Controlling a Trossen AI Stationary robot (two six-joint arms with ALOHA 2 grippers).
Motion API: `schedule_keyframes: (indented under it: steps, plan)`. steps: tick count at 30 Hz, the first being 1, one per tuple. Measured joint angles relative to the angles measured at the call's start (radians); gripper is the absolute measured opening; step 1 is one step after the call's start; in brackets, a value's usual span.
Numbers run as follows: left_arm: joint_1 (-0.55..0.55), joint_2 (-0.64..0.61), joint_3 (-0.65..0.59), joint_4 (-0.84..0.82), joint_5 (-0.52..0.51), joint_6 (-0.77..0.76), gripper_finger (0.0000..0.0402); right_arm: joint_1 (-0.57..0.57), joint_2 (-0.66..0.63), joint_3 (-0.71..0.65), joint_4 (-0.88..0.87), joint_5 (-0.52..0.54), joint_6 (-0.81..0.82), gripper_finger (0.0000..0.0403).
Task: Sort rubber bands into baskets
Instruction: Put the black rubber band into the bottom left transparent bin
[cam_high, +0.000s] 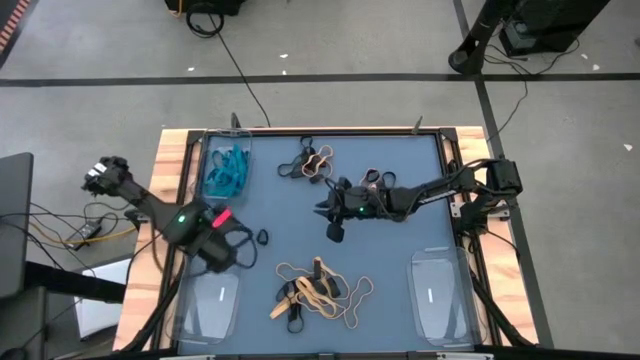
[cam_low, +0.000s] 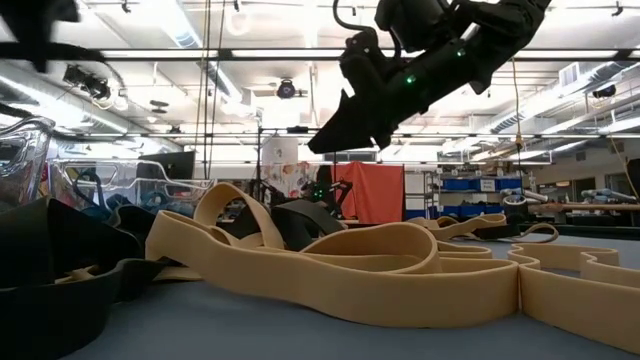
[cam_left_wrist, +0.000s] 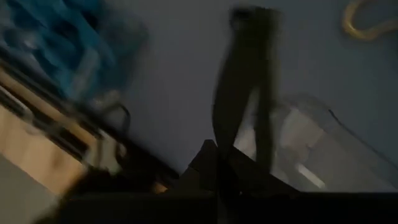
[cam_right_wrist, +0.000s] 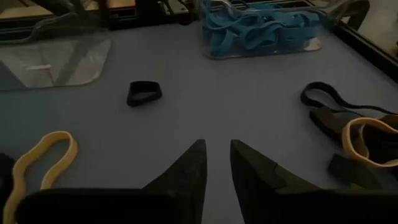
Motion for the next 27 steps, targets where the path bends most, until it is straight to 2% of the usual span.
schedule_keyframes:
  steps: [4, 8, 11, 15, 21, 27]
  plan:
    - [-0.094, 0.0, -0.001, 0.002, 0.083, -0.11, 0.001, 0.012, 0.0, 0.0, 0.005, 0.0, 0.014, 0.0085]
    - [-0.158, 0.0, -0.056, 0.042, 0.185, -0.194, 0.001, 0.016, 0.0, 0.0, 0.014, 0.0, 0.015, 0.0085]
    - [-0.197, 0.0, -0.127, 0.153, 0.279, -0.214, 0.001, 0.016, 0.0, 0.0, 0.016, 0.001, 0.022, 0.0085]
    - [-0.237, 0.0, -0.228, 0.389, 0.401, -0.219, 0.001, 0.016, 0.0, 0.0, 0.017, 0.001, 0.022, 0.0085]
    - [-0.252, 0.0, -0.318, 0.55, 0.333, -0.234, 0.0023, 0.016, 0.0, 0.0, 0.023, 0.001, 0.04, 0.0085]
    - [-0.253, 0.0, -0.344, 0.568, 0.327, -0.236, 0.0106, 0.016, 0.0, 0.0, 0.024, 0.002, 0.043, 0.0085]
